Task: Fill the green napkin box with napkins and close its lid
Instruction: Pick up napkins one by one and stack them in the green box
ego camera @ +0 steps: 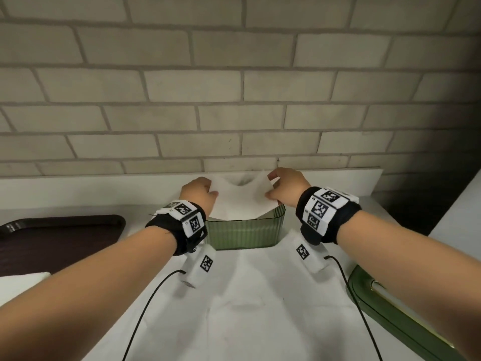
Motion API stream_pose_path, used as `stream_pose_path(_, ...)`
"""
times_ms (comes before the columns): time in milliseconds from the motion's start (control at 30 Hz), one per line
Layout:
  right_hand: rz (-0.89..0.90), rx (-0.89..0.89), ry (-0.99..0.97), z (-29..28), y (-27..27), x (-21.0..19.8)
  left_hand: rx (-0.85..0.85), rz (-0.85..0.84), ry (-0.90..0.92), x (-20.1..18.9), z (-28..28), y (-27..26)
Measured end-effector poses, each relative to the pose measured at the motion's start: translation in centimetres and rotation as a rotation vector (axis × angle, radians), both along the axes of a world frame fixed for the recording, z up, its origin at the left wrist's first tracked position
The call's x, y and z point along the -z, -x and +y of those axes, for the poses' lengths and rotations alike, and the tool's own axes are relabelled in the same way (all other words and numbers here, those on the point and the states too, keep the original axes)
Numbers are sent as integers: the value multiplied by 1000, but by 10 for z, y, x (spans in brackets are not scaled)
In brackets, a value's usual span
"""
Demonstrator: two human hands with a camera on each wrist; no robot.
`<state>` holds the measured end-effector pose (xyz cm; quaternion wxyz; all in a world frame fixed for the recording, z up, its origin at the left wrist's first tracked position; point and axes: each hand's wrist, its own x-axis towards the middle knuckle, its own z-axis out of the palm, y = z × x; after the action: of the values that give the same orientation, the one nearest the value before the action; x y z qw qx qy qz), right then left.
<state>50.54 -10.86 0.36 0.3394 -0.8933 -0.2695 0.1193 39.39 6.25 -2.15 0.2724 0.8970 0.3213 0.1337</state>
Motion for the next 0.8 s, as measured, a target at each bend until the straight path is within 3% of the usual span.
stream_pose_path(267,-172,-50,156,5,2,20,48,87,-144,13,0,-9)
stream_pose_path(433,-368,-146,402,2,4,23,28,177,-335,11,-7,1)
stream_pose_path(600,-501,-191,363,-8,20,15,34,110,-384,-3,-20,25)
stream_pose_path(667,-523,-220,345,-20,30,10,86,90,-348,-7,-26,38)
stream_pose_path(800,-445,-273,331,-49,56,1,298,178,-76,-4,-40,70)
